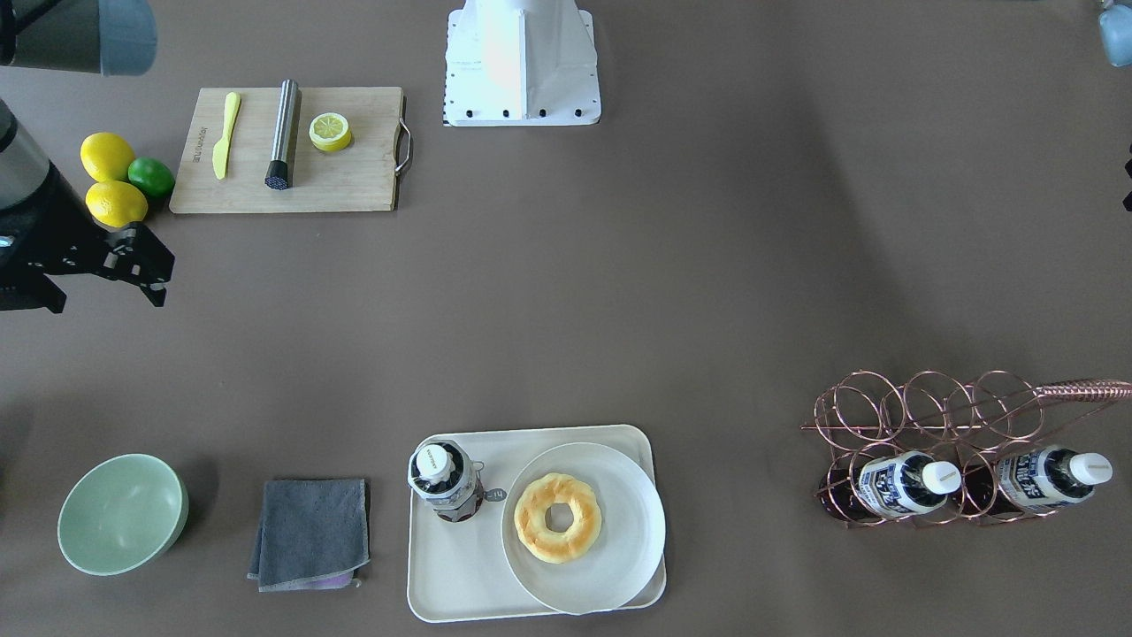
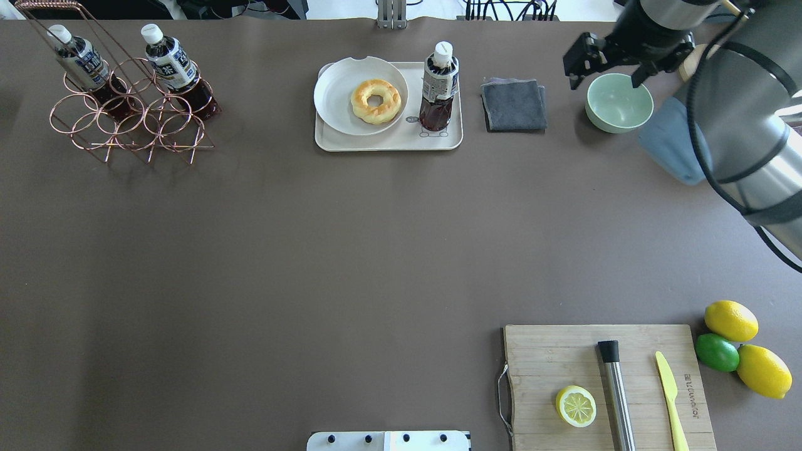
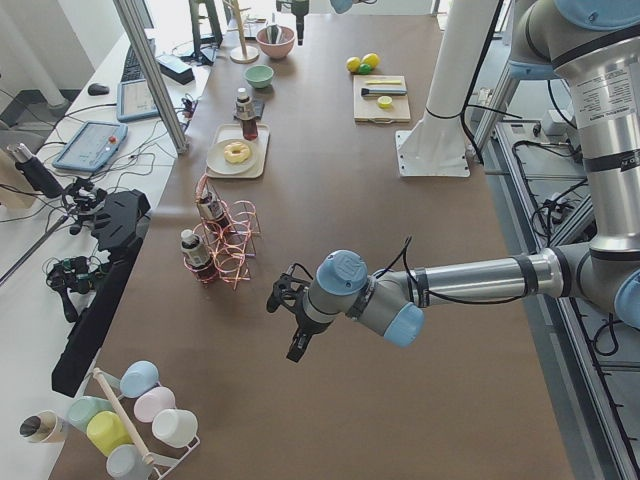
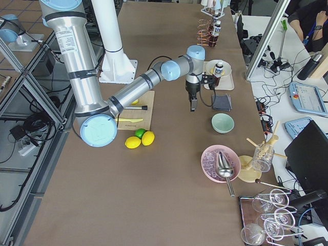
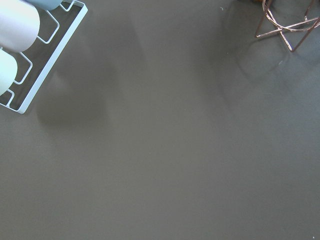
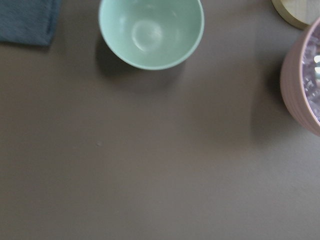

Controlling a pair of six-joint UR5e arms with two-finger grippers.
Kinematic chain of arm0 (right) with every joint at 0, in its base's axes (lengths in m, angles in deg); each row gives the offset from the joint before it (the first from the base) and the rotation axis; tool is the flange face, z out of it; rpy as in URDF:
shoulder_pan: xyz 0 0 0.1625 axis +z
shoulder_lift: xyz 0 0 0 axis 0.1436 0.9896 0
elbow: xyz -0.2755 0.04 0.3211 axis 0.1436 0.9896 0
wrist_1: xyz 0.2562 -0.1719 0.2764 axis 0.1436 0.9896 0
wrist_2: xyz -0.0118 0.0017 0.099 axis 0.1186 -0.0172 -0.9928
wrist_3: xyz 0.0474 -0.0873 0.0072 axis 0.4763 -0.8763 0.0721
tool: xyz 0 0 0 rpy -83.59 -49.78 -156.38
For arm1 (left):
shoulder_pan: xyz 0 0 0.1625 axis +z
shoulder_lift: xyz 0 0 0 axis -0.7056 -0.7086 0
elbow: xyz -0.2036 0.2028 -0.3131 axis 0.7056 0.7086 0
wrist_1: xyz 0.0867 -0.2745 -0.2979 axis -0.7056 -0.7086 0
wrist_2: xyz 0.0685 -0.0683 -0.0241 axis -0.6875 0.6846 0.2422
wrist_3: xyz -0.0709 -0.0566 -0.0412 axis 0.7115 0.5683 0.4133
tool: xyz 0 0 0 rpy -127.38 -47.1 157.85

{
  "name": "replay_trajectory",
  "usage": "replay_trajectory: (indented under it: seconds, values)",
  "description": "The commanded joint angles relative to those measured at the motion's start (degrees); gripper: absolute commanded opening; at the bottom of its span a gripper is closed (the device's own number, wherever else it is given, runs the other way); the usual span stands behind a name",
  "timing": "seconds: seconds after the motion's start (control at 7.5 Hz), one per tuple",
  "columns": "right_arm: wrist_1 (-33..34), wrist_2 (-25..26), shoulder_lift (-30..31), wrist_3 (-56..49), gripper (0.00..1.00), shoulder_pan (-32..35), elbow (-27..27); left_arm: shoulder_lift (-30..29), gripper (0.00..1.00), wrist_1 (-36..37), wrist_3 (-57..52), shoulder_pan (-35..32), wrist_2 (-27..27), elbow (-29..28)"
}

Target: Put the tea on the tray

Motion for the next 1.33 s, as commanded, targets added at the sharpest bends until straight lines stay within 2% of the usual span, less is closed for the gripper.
replay_trajectory:
  seconds: [0.0,0.27,0.4,0.67,0.8,0.93,1.2]
  values:
    - [0.1,-1.0,12.7,-4.2,1.00,4.2,-0.9,1.0,1.00,0.3,-2.4,-0.1,-0.1,-0.5]
    - [0.0,-9.7,17.4,-19.7,1.00,13.5,2.5,0.9,1.00,0.3,-2.4,-0.1,-0.1,-0.7]
    - [-0.1,-9.6,20.3,-26.4,1.00,16.7,4.0,1.0,1.00,0.2,-2.4,-0.1,-0.1,-0.7]
    - [-7.3,-9.8,24.3,-32.3,1.00,22.8,8.0,1.0,1.00,0.6,-2.4,-0.1,0.2,-0.6]
    - [-7.8,-9.8,24.4,-32.5,1.00,23.5,8.1,-0.1,1.00,5.1,-2.4,-0.4,4.8,-0.3]
    - [-7.9,-9.7,24.3,-32.5,1.00,23.4,8.4,-2.0,1.00,13.6,-4.1,-1.9,9.9,-0.1]
    - [-7.9,-9.5,24.5,-32.5,1.00,23.4,8.4,-3.1,1.00,24.3,-10.9,-3.6,10.5,0.9]
